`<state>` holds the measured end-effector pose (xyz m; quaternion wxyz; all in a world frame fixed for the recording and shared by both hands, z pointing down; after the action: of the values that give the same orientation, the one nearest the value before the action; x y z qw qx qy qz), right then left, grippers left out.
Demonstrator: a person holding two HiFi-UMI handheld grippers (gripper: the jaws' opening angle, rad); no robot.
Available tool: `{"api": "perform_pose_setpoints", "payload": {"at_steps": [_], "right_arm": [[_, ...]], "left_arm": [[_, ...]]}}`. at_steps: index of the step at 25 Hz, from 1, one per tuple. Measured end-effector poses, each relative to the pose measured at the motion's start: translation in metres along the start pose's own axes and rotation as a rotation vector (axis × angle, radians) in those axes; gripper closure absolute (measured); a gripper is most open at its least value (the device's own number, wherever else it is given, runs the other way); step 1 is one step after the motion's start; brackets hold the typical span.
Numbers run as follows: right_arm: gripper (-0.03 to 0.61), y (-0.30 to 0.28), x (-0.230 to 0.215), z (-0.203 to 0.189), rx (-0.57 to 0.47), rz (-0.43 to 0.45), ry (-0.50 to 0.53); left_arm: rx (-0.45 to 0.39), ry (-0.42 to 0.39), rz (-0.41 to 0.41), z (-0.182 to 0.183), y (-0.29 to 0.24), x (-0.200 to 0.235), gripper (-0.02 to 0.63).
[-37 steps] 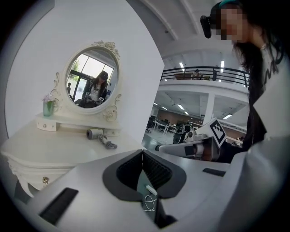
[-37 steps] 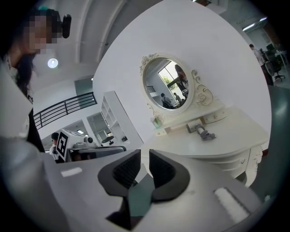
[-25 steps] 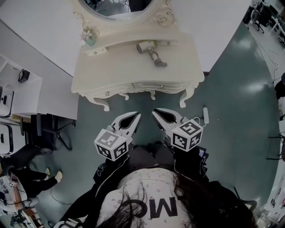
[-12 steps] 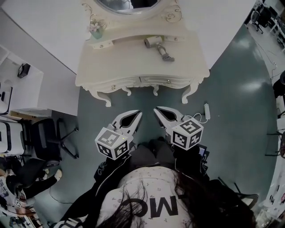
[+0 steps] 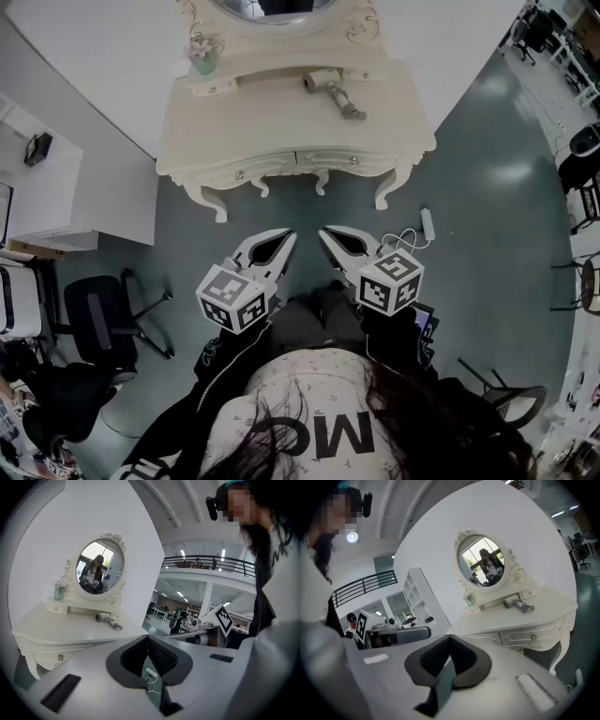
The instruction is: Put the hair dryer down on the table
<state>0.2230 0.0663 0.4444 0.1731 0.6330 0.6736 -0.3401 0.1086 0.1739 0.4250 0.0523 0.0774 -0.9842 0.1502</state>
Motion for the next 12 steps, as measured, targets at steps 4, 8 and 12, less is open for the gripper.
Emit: {"api": "perform_pose_setpoints", "payload": {"at_steps": [4, 8, 12], "right_arm": [[0.569, 0.000, 0.010, -0.006, 0.003, -0.007, 0.015], [0.569, 0.001, 0.016, -0.011, 0.001, -0.010, 0.021], [0.569, 0.002, 0.020, -0.013, 0.000, -0.009, 0.025]], "left_arm": [[-0.015, -0.003, -0.014, -0.001, 0.007, 0.000, 0.614], [-0.023, -0.012, -0.023, -0.001, 0.013, -0.003, 0.614], [-0.029, -0.016, -0.025, -0.001, 0.017, -0.006, 0.614]]}}
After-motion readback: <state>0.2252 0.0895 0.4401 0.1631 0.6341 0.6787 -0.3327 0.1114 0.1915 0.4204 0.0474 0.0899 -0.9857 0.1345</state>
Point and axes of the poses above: the fingertips, and each gripper's own axes: y backward along the fingers, x to its left, z out of its top, the point moved 7 cm from there along y, backward along the fingers, and after that the axes turned 12 degrees about -y, right-handed, at the moved point
